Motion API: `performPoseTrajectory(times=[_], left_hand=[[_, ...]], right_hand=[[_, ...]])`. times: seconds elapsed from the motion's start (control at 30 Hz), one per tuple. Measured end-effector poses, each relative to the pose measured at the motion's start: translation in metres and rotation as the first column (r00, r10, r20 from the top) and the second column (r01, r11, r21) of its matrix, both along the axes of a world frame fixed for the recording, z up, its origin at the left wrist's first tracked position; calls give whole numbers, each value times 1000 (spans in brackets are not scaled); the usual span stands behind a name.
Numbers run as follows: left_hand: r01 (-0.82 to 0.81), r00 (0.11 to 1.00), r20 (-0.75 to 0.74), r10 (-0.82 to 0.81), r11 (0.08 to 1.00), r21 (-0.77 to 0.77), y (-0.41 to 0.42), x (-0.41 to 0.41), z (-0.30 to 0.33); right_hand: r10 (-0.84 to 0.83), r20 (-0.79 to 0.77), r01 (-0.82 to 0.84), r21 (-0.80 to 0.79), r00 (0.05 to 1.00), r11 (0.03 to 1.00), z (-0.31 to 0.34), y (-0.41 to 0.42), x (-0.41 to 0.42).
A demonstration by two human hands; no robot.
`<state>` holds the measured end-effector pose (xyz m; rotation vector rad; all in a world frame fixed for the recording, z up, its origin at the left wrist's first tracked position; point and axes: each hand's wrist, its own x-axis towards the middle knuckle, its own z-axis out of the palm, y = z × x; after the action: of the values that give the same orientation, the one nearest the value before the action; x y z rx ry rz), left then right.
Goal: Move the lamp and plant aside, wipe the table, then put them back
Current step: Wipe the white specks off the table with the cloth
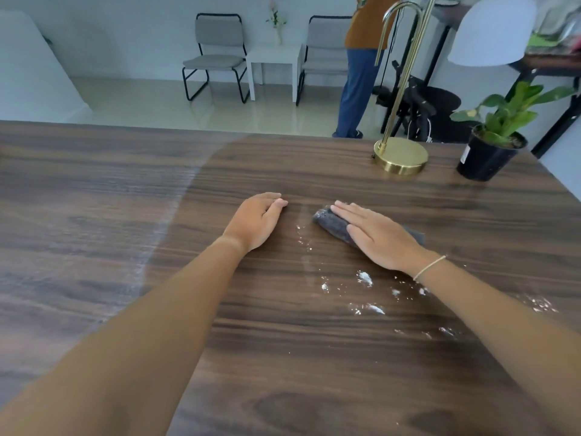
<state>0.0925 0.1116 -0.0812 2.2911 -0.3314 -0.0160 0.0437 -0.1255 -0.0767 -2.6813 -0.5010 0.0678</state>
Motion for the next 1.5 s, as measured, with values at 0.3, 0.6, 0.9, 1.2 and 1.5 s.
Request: performPoseTrajectory(times=[0.3, 0.6, 0.9, 1.2, 1.5], left_hand=[[-13, 998, 64, 14, 1000, -12, 20, -9, -9], [8, 1000, 17, -7, 998, -64, 19, -10, -11], [-3, 1000, 7, 4, 983, -181, 18, -7, -13], [66, 998, -9, -68, 990, -124, 10, -12, -15], [226, 974, 13, -226, 969, -102, -48, -25, -6]], right_hand=[[-88, -10, 88, 50, 996, 995, -2, 65, 24], [-51, 14, 51, 10, 999, 999, -2, 14, -42], [8, 51, -9, 18, 999, 1000, -5, 84, -59], [-315, -32, 316, 11, 948, 949, 0, -11, -84], [-101, 99, 106, -44, 990, 993, -5, 33, -145]])
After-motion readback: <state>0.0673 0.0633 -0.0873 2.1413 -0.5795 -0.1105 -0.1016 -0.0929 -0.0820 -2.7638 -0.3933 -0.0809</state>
